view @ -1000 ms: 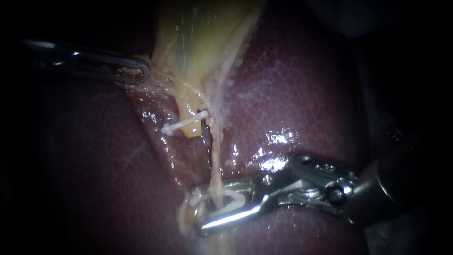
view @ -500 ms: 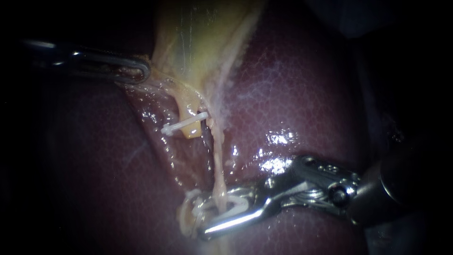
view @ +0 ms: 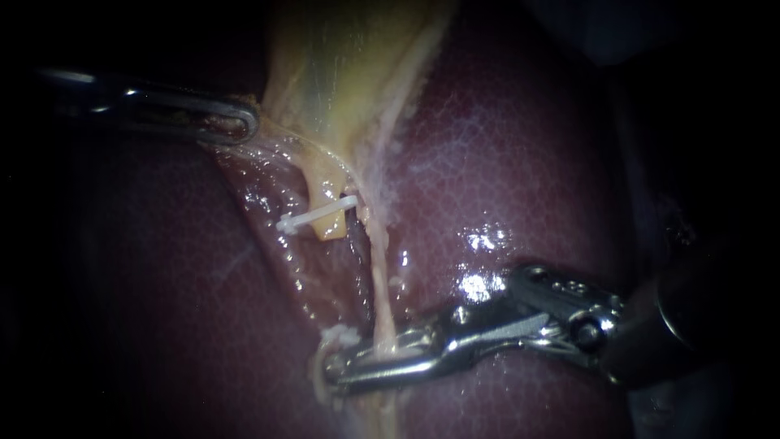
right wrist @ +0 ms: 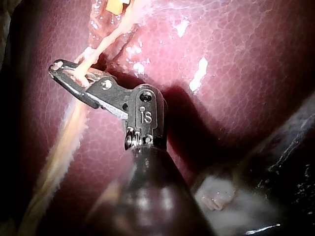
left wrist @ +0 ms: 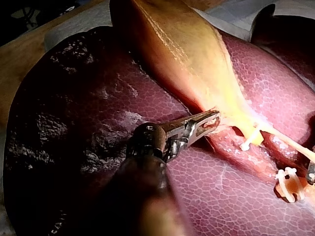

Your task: Clipping first clip right tube

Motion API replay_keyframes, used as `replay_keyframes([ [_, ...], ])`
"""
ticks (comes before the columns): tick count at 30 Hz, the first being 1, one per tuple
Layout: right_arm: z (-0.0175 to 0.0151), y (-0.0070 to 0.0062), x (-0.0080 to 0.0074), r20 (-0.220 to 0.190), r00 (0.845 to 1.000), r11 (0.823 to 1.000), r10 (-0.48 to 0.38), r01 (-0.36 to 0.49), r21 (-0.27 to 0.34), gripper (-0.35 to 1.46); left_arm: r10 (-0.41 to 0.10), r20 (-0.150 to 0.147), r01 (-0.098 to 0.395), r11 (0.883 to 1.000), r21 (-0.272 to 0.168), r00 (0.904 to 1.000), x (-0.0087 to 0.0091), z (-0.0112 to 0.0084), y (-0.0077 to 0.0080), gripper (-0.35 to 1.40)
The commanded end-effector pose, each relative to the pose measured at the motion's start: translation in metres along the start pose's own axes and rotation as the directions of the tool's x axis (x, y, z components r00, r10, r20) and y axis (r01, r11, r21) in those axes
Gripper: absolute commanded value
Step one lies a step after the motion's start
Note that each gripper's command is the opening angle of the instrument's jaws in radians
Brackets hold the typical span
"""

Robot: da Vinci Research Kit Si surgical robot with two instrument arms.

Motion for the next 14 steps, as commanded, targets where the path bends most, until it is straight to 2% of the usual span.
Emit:
replay_keyframes([
  [1, -0.0001, 0.0000, 0.0000, 0.008, 1.000, 1.000, 0.000, 0.000, -0.002, -0.35, 0.000, 0.000, 0.000, 1.000, 0.000, 1.0000, 0.0000, 0.0000, 0.0000, -0.35],
  [4, 0.0000, 0.0000, 0.0000, 0.022, 1.000, 1.000, 0.001, -0.001, -0.007, -0.35, 0.000, 0.000, 0.000, 1.000, 0.000, 1.0000, 0.0000, 0.0000, 0.0000, -0.35],
  [14, -0.0002, 0.0005, 0.0001, 0.023, 1.000, 1.000, 0.001, 0.000, -0.005, -0.35, 0.000, 0.000, 0.000, 1.000, 0.000, 1.0000, 0.0000, 0.0000, 0.0000, -0.35],
])
